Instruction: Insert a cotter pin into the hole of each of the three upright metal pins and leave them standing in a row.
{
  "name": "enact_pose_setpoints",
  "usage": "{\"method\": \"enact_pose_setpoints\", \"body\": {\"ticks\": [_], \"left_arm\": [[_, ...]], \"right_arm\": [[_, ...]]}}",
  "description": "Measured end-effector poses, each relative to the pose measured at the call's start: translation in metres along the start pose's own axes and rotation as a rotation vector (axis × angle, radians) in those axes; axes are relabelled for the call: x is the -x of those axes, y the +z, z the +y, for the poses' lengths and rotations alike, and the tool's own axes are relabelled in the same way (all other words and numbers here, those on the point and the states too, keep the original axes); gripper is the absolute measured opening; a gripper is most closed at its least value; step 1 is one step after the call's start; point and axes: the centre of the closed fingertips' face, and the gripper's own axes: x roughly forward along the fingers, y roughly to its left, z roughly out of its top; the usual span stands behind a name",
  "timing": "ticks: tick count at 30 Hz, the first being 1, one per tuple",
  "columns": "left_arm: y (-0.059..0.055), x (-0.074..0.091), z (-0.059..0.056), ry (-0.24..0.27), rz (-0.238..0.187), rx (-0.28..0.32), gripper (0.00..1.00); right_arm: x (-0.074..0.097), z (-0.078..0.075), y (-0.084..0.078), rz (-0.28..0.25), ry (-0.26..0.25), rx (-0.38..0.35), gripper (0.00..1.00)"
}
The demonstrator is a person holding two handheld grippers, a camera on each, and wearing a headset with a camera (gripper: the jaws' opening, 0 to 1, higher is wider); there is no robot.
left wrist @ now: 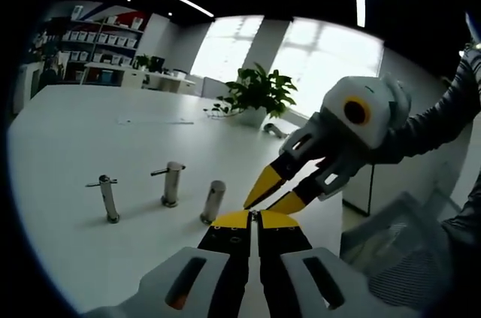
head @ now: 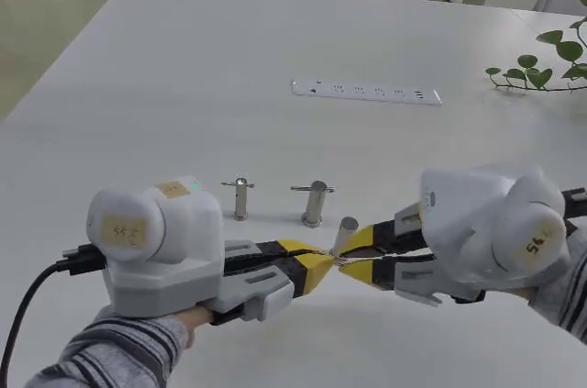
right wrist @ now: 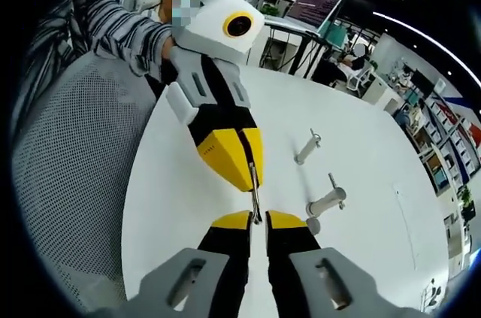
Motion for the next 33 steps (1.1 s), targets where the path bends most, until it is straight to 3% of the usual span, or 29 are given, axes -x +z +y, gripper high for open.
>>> {"method": "enact_pose_setpoints", "body": {"ticks": [7,12,21,23,25,27,30,33], "left_arm": [[0.001,0.000,-0.005,-0.027,0.000,-0.008,0.00],[0.000,0.000,-0.006,-0.037,0.003,-0.001,0.00],[-0.003,0.000,-0.006,-0.042,0.022,-0.006,0.00],[-0.005,-0.001,-0.006,-0.038,0.033,-0.026,0.00],[-0.007,-0.001,0.000,0.000,0.049,-0.073,0.00],[-0.007,-0.001,-0.002,-0.009,0.051,-0.073,0.00],[-0.007,-0.003,-0.002,0.003,0.048,-0.102,0.11],[-0.008,-0.003,0.000,0.017,0.054,-0.109,0.12]], "right_arm": [[0.001,0.004,-0.001,-0.041,0.045,-0.112,0.00],[0.003,0.006,0.000,-0.034,0.058,-0.111,0.00],[0.005,0.007,0.000,0.020,0.048,-0.007,0.00],[0.005,0.007,-0.002,0.035,0.047,0.022,0.00],[0.005,0.007,-0.003,0.049,0.044,0.034,0.00],[0.005,0.006,-0.006,0.067,0.040,0.063,0.00],[0.005,0.006,-0.008,0.078,0.040,0.072,0.00],[0.006,0.002,-0.014,0.111,0.025,0.082,0.00]]}}
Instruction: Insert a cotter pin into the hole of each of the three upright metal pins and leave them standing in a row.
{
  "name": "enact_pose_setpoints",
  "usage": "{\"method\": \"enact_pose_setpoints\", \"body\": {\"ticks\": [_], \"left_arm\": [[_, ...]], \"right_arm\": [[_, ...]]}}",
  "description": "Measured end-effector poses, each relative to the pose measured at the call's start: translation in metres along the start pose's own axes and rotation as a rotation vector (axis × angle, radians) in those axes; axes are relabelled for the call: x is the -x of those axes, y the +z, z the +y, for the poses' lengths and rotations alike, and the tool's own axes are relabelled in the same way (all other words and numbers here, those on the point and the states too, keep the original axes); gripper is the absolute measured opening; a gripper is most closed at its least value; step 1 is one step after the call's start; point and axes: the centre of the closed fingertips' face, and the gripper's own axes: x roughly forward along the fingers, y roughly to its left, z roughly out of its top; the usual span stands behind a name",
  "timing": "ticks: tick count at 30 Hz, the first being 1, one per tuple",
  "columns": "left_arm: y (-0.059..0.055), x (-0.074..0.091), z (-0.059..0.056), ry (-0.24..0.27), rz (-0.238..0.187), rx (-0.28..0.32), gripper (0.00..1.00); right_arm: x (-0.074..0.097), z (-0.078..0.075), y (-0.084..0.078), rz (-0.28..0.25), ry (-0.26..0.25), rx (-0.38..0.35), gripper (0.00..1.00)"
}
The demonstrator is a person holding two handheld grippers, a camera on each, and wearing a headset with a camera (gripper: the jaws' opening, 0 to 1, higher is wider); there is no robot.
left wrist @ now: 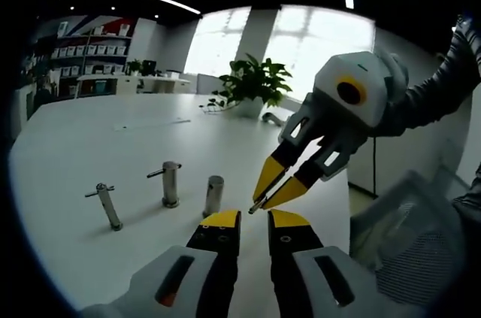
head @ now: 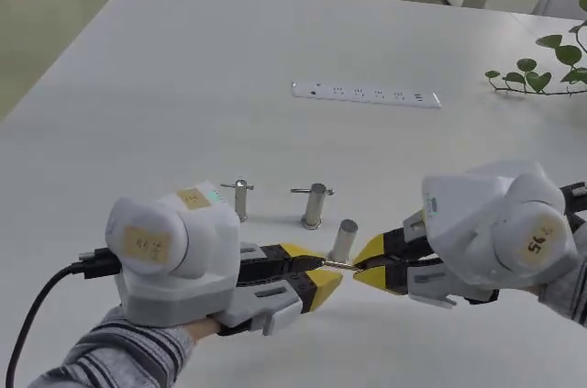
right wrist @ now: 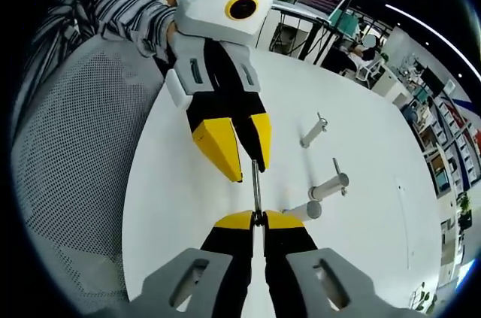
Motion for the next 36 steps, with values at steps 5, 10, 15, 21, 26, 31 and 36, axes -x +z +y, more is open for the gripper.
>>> {"method": "enact_pose_setpoints", "body": {"ticks": [5,10,15,21,26,31,36], "left_arm": [[-0.001,0.000,0.008,0.047,0.000,-0.023,0.17],[-0.001,-0.001,0.019,0.111,-0.007,-0.052,0.22],[-0.006,-0.007,0.024,0.158,0.014,-0.080,0.25],[-0.010,-0.017,0.028,0.200,0.019,-0.095,0.26],[-0.006,-0.023,0.033,0.232,0.014,-0.117,0.28],[-0.007,-0.031,0.046,0.266,0.020,-0.108,0.28],[-0.008,-0.039,0.049,0.274,0.026,-0.094,0.28]], "right_arm": [[0.000,-0.006,-0.008,0.030,-0.022,-0.001,0.00],[0.000,-0.012,-0.019,0.063,-0.046,-0.012,0.00],[0.000,-0.020,-0.031,0.098,-0.069,-0.029,0.00],[0.000,-0.029,-0.044,0.130,-0.093,-0.045,0.00],[0.000,-0.035,-0.052,0.147,-0.105,-0.056,0.00],[0.000,-0.042,-0.058,0.160,-0.118,-0.063,0.00],[0.000,-0.048,-0.060,0.162,-0.128,-0.067,0.00]]}}
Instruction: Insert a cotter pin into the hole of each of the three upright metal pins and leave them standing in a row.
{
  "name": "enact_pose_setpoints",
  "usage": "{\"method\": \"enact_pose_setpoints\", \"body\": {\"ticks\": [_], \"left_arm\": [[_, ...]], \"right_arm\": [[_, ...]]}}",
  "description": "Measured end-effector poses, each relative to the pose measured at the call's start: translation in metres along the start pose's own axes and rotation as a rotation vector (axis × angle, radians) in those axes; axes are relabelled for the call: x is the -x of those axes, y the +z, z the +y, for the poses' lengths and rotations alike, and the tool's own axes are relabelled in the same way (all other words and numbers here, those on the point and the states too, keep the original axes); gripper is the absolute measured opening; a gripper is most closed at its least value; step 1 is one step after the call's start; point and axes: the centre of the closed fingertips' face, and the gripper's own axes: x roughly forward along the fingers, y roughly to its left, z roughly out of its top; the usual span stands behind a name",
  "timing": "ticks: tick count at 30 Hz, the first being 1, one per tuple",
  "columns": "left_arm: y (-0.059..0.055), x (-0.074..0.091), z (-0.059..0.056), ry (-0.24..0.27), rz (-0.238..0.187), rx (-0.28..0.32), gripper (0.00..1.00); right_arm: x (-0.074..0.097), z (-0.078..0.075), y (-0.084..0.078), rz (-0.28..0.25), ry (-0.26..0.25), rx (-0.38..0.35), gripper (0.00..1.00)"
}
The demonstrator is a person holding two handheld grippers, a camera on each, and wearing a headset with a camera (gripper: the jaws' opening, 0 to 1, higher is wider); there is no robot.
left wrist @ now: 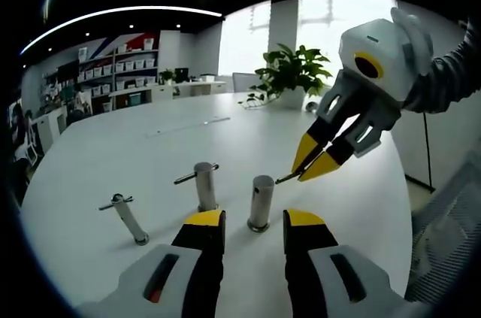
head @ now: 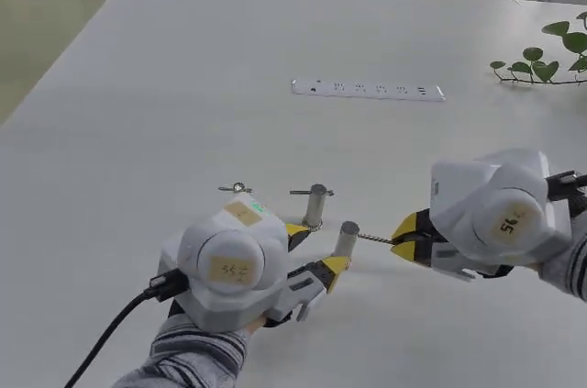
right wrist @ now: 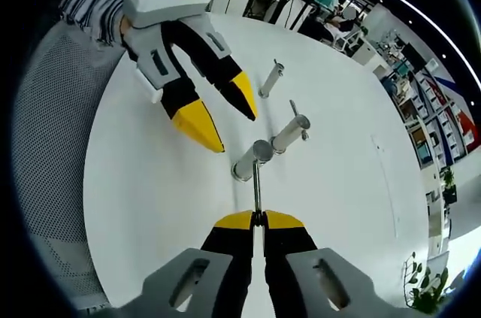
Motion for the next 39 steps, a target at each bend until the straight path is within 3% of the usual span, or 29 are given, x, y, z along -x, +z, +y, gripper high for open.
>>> {"method": "enact_pose_setpoints", "body": {"ticks": [13,25,34,39], "left_arm": [[-0.008,-0.027,-0.005,0.009,0.034,-0.018,0.24],[-0.008,-0.042,-0.005,0.008,0.029,0.032,0.17],[-0.014,-0.044,-0.006,0.008,0.048,-0.004,0.10],[-0.014,-0.044,-0.006,0.011,0.045,-0.030,0.10]], "right_arm": [[-0.003,-0.005,-0.004,0.016,0.008,0.017,0.00],[-0.005,-0.003,0.004,0.009,0.029,0.063,0.00],[-0.005,-0.004,0.012,-0.005,0.039,0.088,0.00],[-0.002,-0.001,0.024,-0.029,0.046,0.094,0.00]]}}
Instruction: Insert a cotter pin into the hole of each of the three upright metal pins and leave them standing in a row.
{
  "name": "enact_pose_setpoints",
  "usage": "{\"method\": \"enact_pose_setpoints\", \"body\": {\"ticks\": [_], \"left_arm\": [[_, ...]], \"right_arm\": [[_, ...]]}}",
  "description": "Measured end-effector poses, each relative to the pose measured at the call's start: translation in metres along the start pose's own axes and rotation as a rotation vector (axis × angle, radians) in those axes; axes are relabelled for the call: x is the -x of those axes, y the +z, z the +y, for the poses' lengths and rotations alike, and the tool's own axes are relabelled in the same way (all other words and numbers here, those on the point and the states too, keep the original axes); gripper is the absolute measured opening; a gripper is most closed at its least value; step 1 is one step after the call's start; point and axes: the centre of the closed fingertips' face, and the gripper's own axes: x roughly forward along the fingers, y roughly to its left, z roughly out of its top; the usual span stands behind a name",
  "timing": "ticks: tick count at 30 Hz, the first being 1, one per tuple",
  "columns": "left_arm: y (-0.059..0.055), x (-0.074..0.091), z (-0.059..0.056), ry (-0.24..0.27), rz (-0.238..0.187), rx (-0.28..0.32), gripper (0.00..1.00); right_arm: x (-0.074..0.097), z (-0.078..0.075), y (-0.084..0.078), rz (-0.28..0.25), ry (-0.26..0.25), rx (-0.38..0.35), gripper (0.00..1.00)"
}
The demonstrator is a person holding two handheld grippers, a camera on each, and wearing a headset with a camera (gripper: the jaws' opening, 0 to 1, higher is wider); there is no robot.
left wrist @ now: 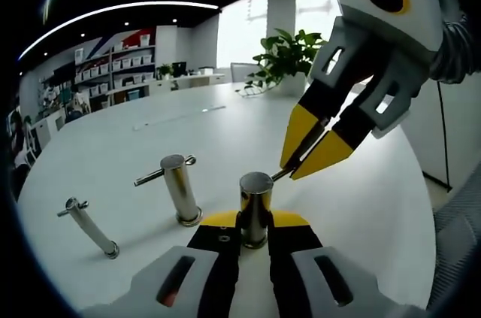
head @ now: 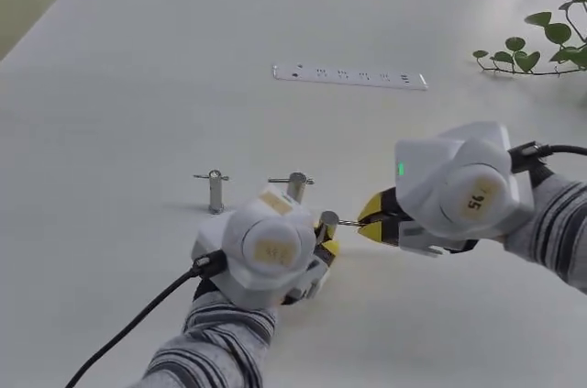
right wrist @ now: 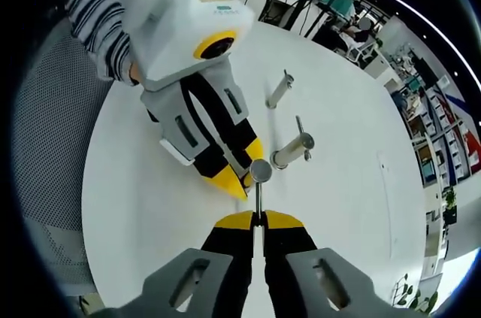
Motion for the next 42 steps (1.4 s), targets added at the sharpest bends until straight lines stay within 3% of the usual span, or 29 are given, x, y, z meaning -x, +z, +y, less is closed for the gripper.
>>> {"method": "enact_pose_setpoints", "body": {"ticks": [25,28,36,42], "left_arm": [[-0.003,-0.003,0.001,0.050,-0.013,0.036,0.10],[-0.003,-0.003,0.001,0.058,-0.011,0.035,0.10],[-0.003,-0.003,0.001,0.066,-0.011,0.040,0.10],[-0.003,-0.004,0.001,0.070,-0.012,0.050,0.10]], "right_arm": [[-0.013,-0.002,0.010,-0.039,0.016,0.017,0.00],[-0.012,-0.001,0.010,-0.056,0.045,-0.063,0.00],[-0.002,-0.003,0.003,-0.058,0.037,-0.080,0.02],[-0.005,-0.004,0.003,-0.072,0.033,-0.099,0.00]]}}
